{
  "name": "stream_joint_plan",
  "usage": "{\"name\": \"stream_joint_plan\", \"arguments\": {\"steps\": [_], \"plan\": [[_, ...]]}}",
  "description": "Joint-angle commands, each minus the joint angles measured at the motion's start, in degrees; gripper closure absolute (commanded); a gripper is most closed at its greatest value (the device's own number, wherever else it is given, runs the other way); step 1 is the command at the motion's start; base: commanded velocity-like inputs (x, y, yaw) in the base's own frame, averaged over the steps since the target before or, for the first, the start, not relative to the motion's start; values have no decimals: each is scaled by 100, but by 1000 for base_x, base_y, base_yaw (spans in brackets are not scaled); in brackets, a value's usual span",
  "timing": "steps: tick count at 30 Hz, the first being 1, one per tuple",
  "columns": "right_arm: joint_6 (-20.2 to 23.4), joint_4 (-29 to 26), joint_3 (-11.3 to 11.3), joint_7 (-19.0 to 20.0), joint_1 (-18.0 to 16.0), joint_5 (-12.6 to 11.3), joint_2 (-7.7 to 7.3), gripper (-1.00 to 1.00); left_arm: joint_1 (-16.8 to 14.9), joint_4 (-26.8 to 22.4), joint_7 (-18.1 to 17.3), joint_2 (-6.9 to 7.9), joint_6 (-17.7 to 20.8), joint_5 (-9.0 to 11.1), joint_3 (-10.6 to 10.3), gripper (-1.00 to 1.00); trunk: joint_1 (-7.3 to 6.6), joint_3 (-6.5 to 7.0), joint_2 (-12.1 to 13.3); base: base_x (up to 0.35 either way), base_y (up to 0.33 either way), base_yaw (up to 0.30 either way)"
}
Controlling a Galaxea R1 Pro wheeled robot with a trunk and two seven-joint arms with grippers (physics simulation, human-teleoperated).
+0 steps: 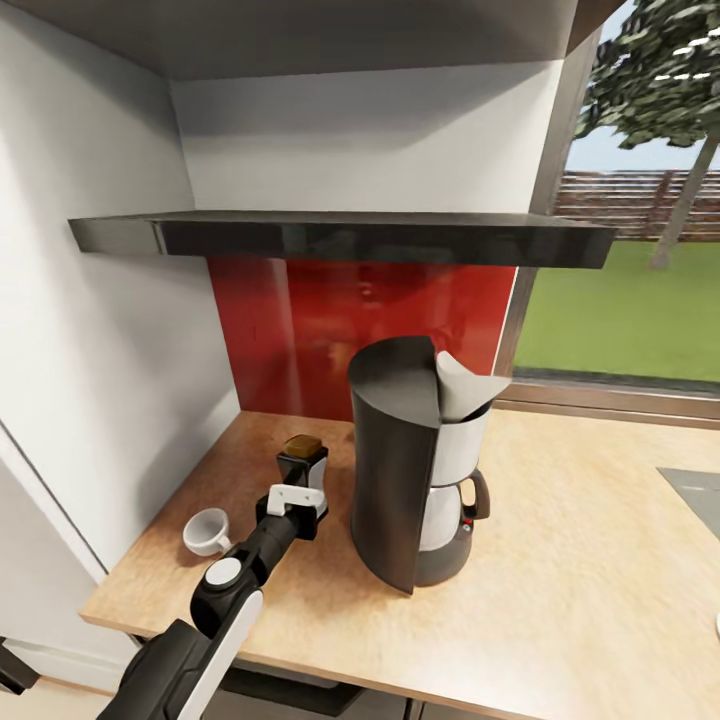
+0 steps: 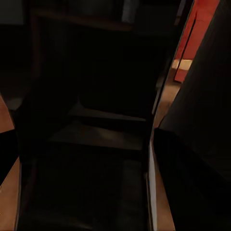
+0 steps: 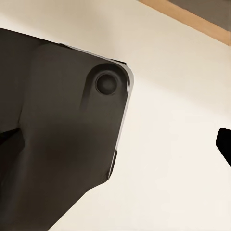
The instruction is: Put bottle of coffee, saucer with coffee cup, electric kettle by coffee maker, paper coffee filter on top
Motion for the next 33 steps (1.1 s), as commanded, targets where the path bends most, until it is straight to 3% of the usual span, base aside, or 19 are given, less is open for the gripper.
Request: {"name": "stream_joint_plan", "arguments": {"steps": [1,6,10,11,17,33], "plan": [[-4,-10,29,-18,2,14,-3,-100,-5,-9,53,9,19,52,-16,100,4,-11,-12,18,0,-1],[-4,-10,29,-12,2,17,-1,-100,4,1,55,20,-70,9,-14,100,4,-11,-12,6,0,0],[30,9,54,24,2,34,30,-100,0,412,33,-4,-712,-269,-20,100,4,-11,-12,0,0,0],[121,157,66,35,2,39,67,-100,-5,835,9,-18,-1040,-341,-22,100,4,-11,-12,0,0,0],[171,198,26,23,2,26,69,-100,-30,1457,-5,-35,-1592,-368,-41,100,4,-11,-12,0,0,0],[172,209,29,6,2,14,60,-100,-46,1598,-6,-65,-1729,-370,-71,100,4,-11,-12,64,0,0]]}}
